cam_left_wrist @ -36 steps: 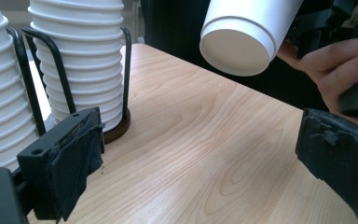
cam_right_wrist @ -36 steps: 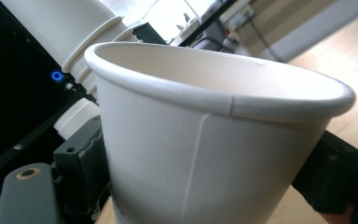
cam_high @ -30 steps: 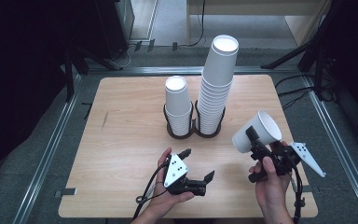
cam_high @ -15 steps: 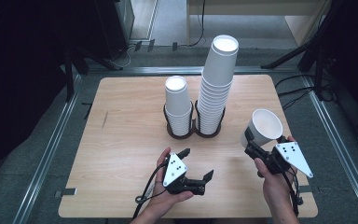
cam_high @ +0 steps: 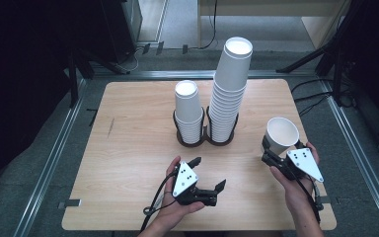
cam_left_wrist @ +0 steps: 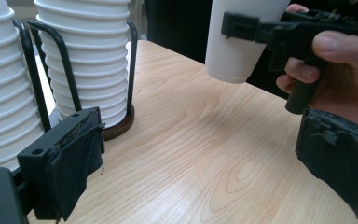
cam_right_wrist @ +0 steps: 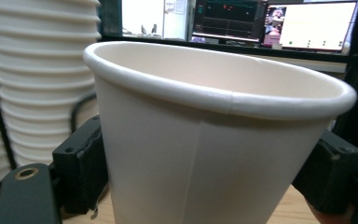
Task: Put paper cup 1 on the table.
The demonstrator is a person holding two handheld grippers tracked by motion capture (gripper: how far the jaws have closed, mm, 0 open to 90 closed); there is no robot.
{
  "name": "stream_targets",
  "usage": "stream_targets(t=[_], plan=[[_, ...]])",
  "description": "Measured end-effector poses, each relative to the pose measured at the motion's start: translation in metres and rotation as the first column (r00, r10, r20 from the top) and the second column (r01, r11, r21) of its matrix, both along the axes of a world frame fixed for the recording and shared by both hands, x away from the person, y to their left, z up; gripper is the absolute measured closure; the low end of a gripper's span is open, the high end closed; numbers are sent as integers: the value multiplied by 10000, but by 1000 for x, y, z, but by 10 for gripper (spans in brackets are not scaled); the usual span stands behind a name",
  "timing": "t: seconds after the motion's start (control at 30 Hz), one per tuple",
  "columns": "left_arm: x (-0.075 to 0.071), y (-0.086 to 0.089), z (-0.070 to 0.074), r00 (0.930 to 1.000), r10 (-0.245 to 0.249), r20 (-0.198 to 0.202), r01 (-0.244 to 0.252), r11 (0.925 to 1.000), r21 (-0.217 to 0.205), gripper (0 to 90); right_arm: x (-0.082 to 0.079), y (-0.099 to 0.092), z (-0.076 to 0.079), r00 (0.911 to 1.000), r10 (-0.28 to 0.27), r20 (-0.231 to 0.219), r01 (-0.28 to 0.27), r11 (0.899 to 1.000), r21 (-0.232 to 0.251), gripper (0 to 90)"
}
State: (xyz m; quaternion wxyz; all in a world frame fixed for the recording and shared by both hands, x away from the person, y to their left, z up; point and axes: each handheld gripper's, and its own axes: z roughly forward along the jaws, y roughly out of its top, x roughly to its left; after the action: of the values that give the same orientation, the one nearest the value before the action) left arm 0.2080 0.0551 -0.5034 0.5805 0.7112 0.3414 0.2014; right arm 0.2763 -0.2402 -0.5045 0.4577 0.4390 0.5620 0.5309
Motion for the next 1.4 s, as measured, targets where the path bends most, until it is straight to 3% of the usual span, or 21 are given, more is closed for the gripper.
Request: stream_targets(t=[0.1, 0.33, 0.43, 0.53, 0.73, 1.07, 1.4], plan=[[0, 0, 0, 10000, 10, -4, -10, 10000, -9, 14, 5, -6, -9, 9997, -214, 69, 214, 9998, -62, 162], [0, -1, -1, 10000, 3, -25, -3, 10000, 3, 14, 11, -13, -25, 9989, -280, -382, 261, 9984, -505, 160], [0, -1, -1, 10000, -8, -28, 9, 10000, 29, 13, 14, -17, -29, 9978, -255, -614, 238, 9993, -279, 158], [0, -1, -2, 10000, 1, -44, -1, 10000, 33, 14, 16, -20, -33, 9960, -361, -813, 331, 9987, -375, 156], [0, -1, -2, 10000, 4, -64, -4, 10000, 22, 14, 18, -23, -37, 9939, -494, -987, 448, 9978, -486, 154], [1, -1, -3, 10000, 6, -92, -5, 10000, 32, 14, 22, -25, -43, 9836, -576, -1708, 486, 9972, -564, 152], [1, -1, -3, 9999, 24, -124, -24, 10000, 46, 14, 22, -25, -43, 9799, -674, -1879, 590, 9970, -501, 145]])
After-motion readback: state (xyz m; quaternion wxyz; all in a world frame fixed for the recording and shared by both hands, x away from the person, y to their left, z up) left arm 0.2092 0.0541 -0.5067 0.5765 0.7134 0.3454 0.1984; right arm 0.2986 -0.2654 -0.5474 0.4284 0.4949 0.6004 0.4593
